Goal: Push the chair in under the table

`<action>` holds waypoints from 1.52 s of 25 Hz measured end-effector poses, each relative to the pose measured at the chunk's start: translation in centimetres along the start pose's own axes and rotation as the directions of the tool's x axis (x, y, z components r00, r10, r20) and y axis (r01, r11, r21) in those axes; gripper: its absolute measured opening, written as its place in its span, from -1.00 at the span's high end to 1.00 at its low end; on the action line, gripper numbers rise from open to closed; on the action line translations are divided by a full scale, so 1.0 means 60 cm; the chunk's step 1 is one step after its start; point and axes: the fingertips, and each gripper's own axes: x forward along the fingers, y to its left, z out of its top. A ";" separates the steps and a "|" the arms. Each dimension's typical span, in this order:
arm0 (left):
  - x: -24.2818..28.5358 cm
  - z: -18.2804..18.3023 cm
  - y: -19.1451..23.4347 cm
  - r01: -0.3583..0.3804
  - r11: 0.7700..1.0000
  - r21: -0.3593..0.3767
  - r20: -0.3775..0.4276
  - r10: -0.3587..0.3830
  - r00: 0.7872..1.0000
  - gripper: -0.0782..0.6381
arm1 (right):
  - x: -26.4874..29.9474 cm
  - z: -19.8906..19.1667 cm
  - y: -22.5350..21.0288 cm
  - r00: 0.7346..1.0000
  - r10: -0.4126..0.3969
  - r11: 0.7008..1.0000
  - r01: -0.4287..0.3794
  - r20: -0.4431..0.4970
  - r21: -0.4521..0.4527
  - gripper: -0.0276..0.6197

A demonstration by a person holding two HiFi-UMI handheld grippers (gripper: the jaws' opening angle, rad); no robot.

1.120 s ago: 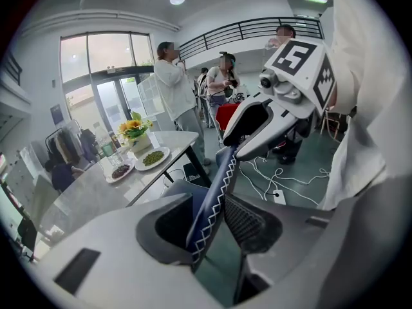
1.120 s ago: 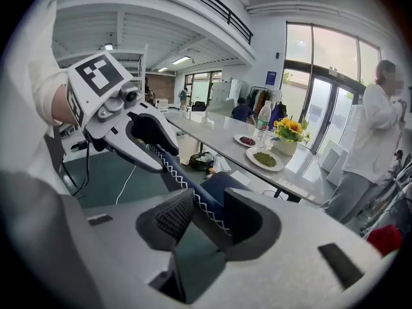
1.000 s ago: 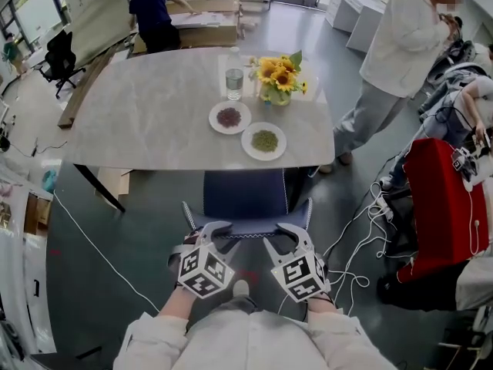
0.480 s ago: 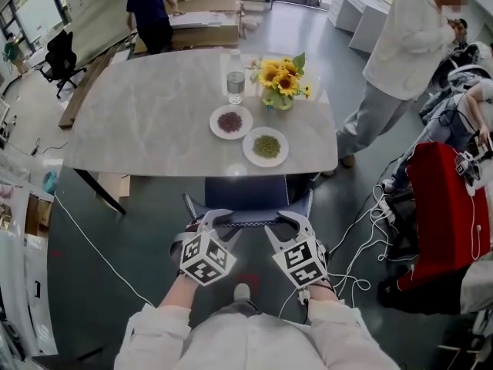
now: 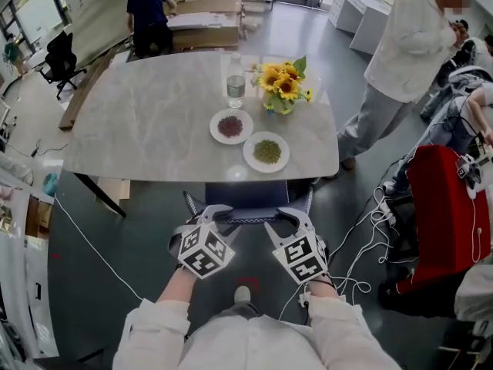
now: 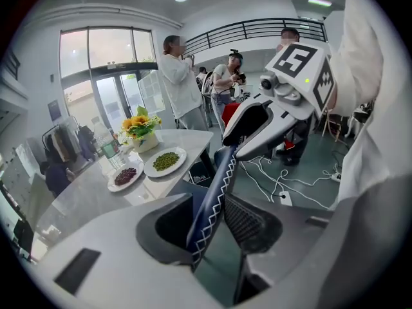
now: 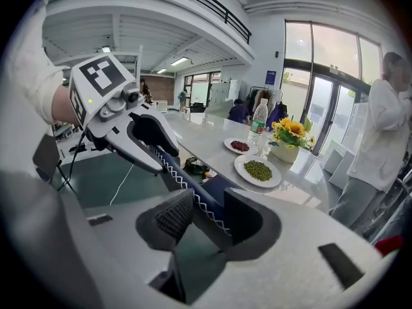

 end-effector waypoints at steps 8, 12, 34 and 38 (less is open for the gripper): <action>-0.001 -0.002 -0.002 0.048 0.997 -0.053 -0.035 -0.050 0.998 0.34 | -0.001 -0.003 0.001 1.000 0.001 1.000 -0.001 -0.002 -0.010 0.53; -0.003 -0.001 -0.003 0.039 0.998 -0.049 -0.029 -0.041 0.999 0.34 | 0.000 -0.003 0.005 1.000 0.014 1.000 -0.014 0.000 -0.027 0.53; -0.086 0.038 -0.069 -0.097 0.984 -0.152 0.155 0.120 0.981 0.34 | -0.117 0.034 0.053 0.988 -0.069 0.997 0.062 0.141 0.050 0.68; -0.113 0.069 -0.104 -0.049 0.970 -0.237 0.208 0.100 0.973 0.35 | -0.152 0.053 0.057 0.976 -0.066 0.995 0.048 0.209 0.089 0.83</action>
